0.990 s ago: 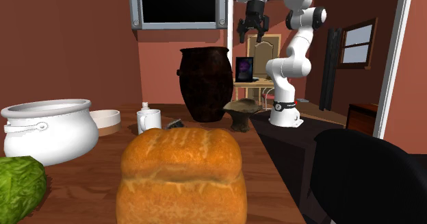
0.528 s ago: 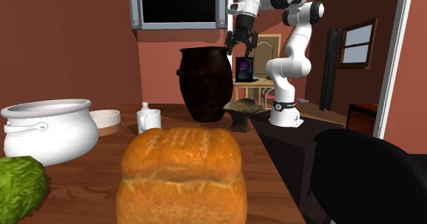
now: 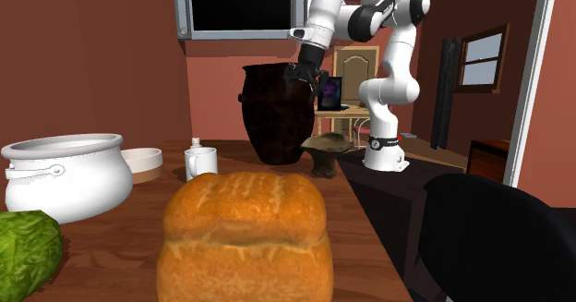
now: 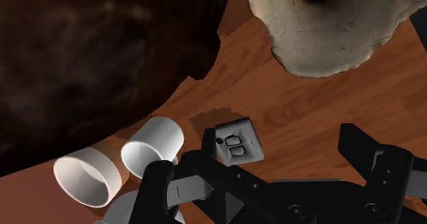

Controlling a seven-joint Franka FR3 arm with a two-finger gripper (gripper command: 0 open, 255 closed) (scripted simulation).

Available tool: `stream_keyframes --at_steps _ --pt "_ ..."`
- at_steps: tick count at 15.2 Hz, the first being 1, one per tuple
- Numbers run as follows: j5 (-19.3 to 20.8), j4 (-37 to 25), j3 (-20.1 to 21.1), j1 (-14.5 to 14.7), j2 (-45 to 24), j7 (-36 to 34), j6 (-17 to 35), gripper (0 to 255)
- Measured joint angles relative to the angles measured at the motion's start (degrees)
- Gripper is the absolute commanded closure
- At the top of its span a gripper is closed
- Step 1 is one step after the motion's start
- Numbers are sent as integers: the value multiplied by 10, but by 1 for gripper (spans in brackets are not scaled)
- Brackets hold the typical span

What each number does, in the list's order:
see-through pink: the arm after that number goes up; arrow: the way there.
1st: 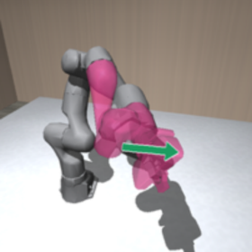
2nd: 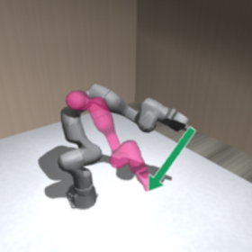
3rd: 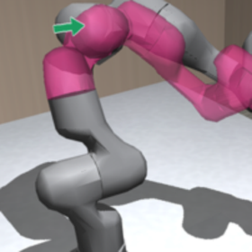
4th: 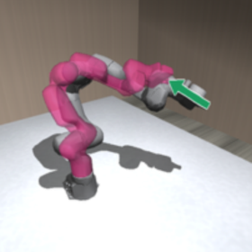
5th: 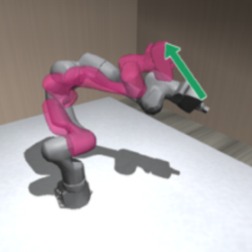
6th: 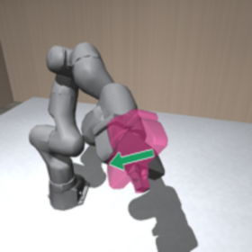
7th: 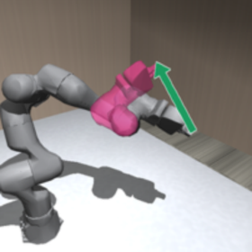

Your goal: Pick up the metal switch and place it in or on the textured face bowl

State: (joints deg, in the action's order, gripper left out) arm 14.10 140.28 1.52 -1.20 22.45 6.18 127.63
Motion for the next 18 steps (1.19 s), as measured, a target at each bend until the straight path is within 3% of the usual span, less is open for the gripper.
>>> stream_keyframes --at_steps 9,18 --pt "116 -62 5 -25 -193 -17 158 0" --pt "260 -196 -18 -20 -393 -64 246 0"
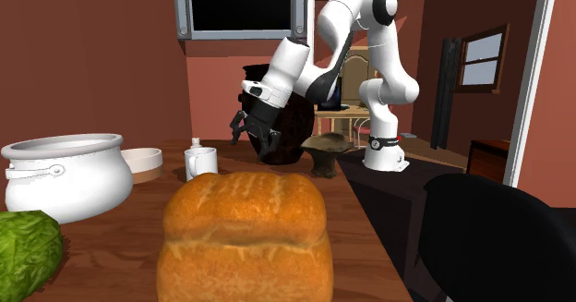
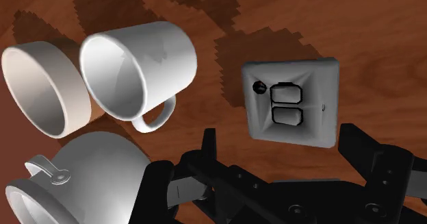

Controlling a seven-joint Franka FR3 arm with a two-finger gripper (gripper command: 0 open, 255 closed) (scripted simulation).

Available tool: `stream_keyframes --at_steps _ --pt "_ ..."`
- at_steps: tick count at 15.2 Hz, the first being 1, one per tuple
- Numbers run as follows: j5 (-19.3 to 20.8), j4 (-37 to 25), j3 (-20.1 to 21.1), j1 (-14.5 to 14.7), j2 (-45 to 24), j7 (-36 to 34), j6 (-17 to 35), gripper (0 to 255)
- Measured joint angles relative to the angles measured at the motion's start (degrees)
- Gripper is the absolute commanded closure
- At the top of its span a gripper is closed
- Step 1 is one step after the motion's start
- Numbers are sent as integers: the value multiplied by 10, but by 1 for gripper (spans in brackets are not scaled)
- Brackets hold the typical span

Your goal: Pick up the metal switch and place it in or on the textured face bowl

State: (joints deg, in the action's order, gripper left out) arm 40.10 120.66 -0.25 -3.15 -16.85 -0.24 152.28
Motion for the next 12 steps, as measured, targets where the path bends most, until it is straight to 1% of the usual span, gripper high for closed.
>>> stream_keyframes --at_steps 2,4,9,12 --pt "18 -32 -7 2 -36 -1 11 0" --pt "30 -42 -13 5 -56 -9 21 0" --pt "42 -68 -22 2 -96 -15 39 0" --pt "43 -72 -24 2 -102 -16 41 0"
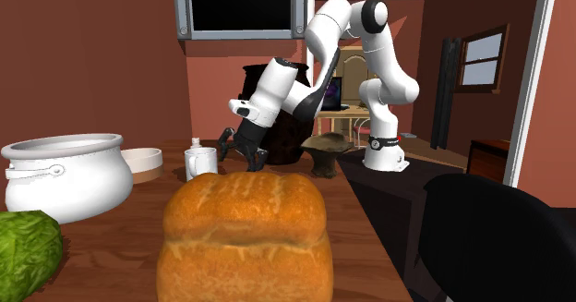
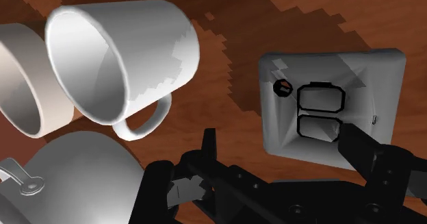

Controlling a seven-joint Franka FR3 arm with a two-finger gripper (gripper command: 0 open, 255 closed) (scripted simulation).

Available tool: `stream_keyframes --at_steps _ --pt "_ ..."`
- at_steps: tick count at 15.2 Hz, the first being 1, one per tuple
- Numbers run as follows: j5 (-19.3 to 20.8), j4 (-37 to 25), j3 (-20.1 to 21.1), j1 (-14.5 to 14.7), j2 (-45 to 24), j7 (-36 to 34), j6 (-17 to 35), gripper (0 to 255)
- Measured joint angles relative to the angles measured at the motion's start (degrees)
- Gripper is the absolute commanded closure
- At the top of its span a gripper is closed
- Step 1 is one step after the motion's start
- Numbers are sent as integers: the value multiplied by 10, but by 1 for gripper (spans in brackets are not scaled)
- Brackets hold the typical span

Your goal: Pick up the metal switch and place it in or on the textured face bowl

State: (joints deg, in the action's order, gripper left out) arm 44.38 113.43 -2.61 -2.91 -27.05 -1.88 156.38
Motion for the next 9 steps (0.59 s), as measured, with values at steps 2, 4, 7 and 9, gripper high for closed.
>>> stream_keyframes --at_steps 2,4,7,9 --pt "0 -1 0 0 -1 0 0 0" --pt "0 -1 0 0 -1 0 0 0" --pt "0 -1 1 1 0 0 0 255" --pt "0 -1 0 0 -1 0 0 255"
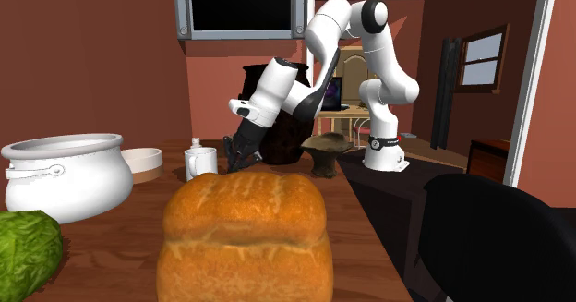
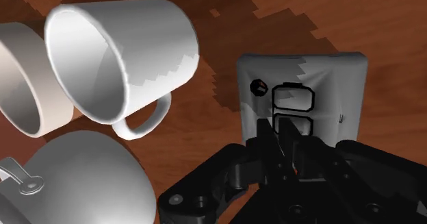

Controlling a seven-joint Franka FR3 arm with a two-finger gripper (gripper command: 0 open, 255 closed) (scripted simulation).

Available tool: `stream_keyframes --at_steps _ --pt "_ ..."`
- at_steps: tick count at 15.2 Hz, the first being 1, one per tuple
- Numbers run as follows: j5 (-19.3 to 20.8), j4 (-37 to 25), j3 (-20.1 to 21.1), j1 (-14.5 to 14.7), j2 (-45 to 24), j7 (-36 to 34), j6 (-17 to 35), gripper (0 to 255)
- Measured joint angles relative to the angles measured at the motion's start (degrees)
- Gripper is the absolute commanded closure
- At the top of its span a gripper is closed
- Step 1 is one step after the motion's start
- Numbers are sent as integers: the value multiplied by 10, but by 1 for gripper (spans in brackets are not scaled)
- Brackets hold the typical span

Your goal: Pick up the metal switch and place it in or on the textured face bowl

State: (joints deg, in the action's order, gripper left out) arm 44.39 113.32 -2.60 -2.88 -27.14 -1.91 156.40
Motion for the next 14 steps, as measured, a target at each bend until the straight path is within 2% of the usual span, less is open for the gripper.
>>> stream_keyframes --at_steps 5,6,7,8,10,11,14 --pt "0 0 0 0 0 0 0 255" --pt "0 0 0 0 0 0 0 0" --pt "0 0 0 0 0 0 0 0" --pt "-19 -13 9 -13 -3 -12 -3 0" --pt "-132 -44 49 -48 -17 -54 -6 0" --pt "-161 -53 59 -57 -25 -65 -5 0" --pt "-185 -75 67 -64 -47 -76 3 0"
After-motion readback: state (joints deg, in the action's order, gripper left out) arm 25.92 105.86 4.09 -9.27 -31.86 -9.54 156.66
